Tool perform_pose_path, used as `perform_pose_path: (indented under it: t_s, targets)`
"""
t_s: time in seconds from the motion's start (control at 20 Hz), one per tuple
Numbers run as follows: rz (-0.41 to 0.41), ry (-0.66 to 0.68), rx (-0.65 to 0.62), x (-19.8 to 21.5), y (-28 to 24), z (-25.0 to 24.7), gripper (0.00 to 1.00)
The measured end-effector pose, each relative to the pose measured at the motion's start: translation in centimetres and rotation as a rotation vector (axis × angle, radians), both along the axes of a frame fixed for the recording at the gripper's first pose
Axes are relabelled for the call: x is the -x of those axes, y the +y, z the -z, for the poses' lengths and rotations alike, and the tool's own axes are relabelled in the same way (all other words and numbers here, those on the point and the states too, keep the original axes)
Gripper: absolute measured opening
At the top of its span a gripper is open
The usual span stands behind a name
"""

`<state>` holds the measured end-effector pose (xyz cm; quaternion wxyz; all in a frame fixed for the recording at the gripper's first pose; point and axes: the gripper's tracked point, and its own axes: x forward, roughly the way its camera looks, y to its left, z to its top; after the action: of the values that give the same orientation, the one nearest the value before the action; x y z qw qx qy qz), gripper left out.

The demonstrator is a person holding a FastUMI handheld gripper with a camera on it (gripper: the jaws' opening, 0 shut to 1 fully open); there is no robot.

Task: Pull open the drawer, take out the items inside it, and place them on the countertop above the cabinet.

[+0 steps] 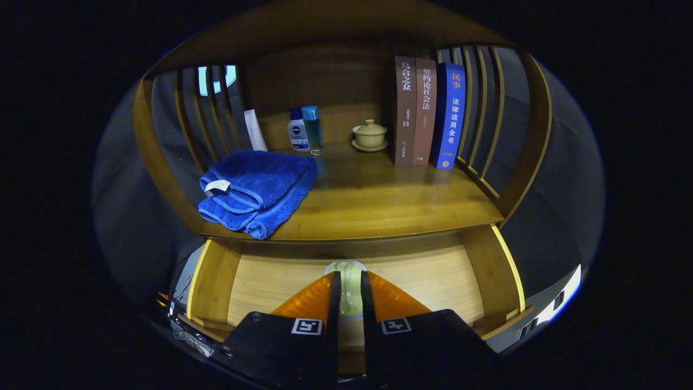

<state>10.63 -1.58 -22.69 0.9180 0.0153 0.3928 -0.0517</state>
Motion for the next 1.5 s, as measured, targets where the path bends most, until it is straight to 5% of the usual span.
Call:
perform_pose_path:
  t_s: [0.1,0.25,0.5,0.9,1.1,1.5]
  targets:
    - [-0.011,0.075,-0.017,-0.1,0.0,2.2,0.23]
    - [-0.018,0.171,-0.031,-1.1,0.3,5.4,0.58]
    - [-0.018,0.284,0.006,-2.7,-0.3,7.8,0.79]
    - [-0.023,0.406,0.003,-2.3,-0.4,11.9,0.78]
    - [-0.031,0.41,-0.006,-2.4,0.0,12.2,0.23]
    - [-0.038,0.297,-0.035,-1.2,0.8,8.8,0.23]
